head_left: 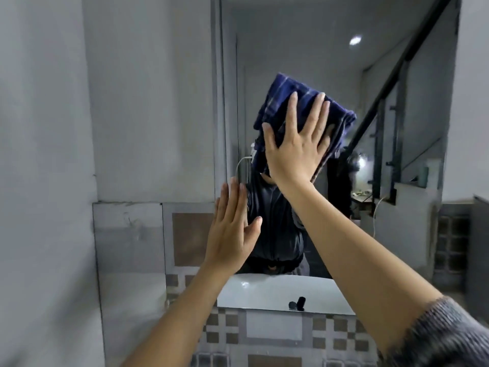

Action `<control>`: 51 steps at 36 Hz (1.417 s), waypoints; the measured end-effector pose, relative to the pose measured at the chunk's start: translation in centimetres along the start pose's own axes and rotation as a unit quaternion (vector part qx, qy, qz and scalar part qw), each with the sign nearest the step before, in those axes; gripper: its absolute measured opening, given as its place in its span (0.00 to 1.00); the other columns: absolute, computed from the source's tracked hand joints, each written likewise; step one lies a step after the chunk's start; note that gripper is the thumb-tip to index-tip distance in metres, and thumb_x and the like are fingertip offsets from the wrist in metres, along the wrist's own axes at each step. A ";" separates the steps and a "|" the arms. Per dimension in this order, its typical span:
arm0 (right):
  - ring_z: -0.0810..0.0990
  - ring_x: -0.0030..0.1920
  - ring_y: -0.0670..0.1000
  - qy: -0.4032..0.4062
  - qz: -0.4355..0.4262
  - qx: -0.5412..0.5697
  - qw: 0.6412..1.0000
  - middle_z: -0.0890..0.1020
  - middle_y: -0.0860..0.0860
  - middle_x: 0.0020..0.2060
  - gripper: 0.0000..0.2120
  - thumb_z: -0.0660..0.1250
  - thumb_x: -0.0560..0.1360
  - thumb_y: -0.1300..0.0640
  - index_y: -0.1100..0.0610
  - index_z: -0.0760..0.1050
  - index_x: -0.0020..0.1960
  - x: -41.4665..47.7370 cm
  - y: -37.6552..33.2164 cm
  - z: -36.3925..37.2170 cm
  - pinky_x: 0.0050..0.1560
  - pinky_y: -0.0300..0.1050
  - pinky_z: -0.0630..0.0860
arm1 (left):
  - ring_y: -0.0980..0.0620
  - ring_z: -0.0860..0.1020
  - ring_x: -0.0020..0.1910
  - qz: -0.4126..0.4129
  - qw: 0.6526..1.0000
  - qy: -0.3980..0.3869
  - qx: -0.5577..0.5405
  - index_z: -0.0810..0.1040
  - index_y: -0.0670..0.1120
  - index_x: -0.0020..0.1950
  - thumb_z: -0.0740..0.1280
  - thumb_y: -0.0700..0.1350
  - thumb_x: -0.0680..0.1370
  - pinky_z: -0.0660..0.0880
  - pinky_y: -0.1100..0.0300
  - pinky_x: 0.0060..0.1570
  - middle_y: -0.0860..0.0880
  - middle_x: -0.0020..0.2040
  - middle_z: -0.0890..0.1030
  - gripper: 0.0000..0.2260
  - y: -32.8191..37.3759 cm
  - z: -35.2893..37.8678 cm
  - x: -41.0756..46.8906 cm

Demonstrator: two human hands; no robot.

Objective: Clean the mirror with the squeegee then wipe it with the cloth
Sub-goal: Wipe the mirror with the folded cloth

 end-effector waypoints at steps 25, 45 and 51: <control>0.43 0.76 0.52 -0.076 -0.132 -0.145 0.978 0.46 0.53 0.77 0.33 0.51 0.75 0.35 0.44 0.45 0.75 0.0 15.6 -7.0 0.72 0.56 0.51 | 0.47 0.43 0.75 -0.069 0.998 -0.002 0.005 0.44 0.44 0.76 0.55 0.54 0.78 0.40 0.54 0.73 0.46 0.77 0.45 0.32 0.8 1.3 -3.6; 0.45 0.76 0.55 0.070 0.165 0.027 0.983 0.48 0.57 0.76 0.31 0.55 0.77 0.39 0.48 0.51 0.75 -7.4 9.4 -1.7 0.72 0.58 0.47 | 0.50 0.47 0.75 0.059 0.990 0.073 0.101 0.49 0.39 0.75 0.48 0.52 0.80 0.40 0.68 0.70 0.43 0.76 0.50 0.27 -2.1 -7.8 12.3; 0.45 0.75 0.55 -0.004 0.032 -0.004 0.999 0.48 0.57 0.76 0.32 0.55 0.76 0.39 0.47 0.50 0.75 -8.3 2.9 1.8 0.71 0.58 0.49 | 0.53 0.44 0.75 0.076 0.994 0.055 0.055 0.46 0.41 0.75 0.52 0.50 0.81 0.40 0.71 0.67 0.45 0.77 0.45 0.27 -2.3 -8.6 14.2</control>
Point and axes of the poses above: each hand's wrist, its own x-axis towards the middle knuckle, its own z-axis out of the palm, y = z × x, the point moved 8 cm from there along x, towards the middle knuckle
